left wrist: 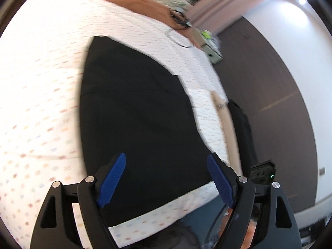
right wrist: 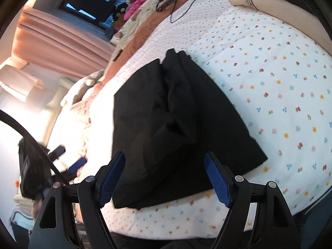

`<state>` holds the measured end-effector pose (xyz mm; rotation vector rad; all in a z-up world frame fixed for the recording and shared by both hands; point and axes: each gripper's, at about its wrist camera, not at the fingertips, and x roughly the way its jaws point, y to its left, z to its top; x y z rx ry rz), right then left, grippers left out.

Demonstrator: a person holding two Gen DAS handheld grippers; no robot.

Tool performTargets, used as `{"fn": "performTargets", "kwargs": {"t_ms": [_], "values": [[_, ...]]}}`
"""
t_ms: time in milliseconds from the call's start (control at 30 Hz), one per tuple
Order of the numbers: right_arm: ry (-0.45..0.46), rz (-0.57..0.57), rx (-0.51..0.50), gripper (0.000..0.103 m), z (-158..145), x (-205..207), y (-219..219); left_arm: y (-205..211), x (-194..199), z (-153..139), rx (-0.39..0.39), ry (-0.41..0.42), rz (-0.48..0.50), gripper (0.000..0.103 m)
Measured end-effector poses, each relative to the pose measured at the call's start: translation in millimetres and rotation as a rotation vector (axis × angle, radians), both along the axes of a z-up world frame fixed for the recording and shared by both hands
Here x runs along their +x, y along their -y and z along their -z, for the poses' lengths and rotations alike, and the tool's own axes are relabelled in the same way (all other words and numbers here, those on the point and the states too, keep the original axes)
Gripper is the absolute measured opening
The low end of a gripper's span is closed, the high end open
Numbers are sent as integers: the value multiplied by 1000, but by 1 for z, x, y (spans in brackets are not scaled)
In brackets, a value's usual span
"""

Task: Fold large clothes
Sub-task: 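Grasp the folded black jacket edge with both tools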

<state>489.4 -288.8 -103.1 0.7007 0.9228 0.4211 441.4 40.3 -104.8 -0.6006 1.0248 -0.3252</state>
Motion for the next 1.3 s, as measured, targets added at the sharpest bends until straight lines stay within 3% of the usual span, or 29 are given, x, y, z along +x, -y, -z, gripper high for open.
{"fn": "performTargets", "kwargs": {"t_ms": [67,167,433,667,767,833,967,1033,1067,1100,1300], "values": [[5,7,-37,26,-1,7,0,-13,-7,12,14,-29,-38,81],[3,12,-57,14,1,13,3,-19,-9,31,24,-64,-73,81],[13,46,-37,10,11,6,24,-18,-12,60,16,-99,-55,81],[-18,81,-31,9,28,-2,55,11,-8,76,39,-124,7,52],[-47,85,-21,10,38,-5,61,19,-7,83,62,-135,20,51],[-56,74,-15,11,40,-6,60,19,-8,86,61,-137,14,50],[-50,49,-36,25,30,-5,60,14,-10,89,50,-143,10,51],[-43,52,-64,47,25,-5,61,12,-12,89,55,-142,13,51],[-38,58,-79,70,23,-5,61,12,-13,89,58,-142,16,51],[-33,67,-96,76,21,-5,62,13,-14,89,65,-141,19,51],[-77,8,-58,72,35,1,57,20,-14,90,71,-150,36,51]]}}
